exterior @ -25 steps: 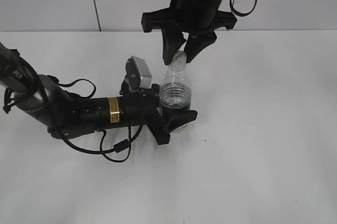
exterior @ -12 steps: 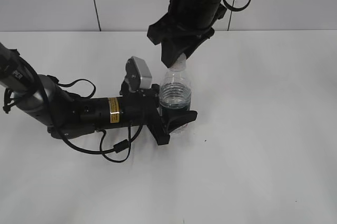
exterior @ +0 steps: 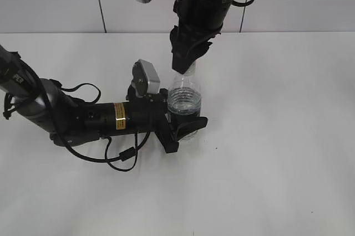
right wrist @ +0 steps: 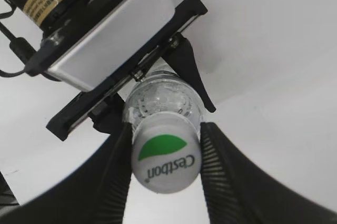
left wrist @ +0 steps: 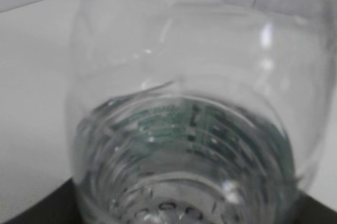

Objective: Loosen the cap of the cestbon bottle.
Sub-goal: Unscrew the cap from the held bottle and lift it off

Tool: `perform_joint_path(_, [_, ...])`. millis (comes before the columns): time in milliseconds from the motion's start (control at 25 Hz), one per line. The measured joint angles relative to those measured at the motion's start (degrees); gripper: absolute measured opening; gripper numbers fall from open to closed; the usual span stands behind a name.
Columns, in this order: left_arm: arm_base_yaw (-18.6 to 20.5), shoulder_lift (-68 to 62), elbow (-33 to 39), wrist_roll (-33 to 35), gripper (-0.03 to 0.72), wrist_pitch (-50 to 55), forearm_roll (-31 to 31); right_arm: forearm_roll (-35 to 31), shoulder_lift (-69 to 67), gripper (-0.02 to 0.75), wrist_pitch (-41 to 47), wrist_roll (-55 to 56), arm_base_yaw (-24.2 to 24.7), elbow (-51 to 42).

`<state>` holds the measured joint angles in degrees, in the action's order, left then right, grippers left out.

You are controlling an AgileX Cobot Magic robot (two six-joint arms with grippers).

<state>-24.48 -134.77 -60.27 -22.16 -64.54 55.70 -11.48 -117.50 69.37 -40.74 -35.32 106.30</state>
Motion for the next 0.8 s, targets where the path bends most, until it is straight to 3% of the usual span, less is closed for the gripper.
perform_joint_path(800, [0.0,0.0,0.0,0.2,0.406,0.0,0.1,-0.1,0.0,0.302,0.1,-34.2,0.0,0.0])
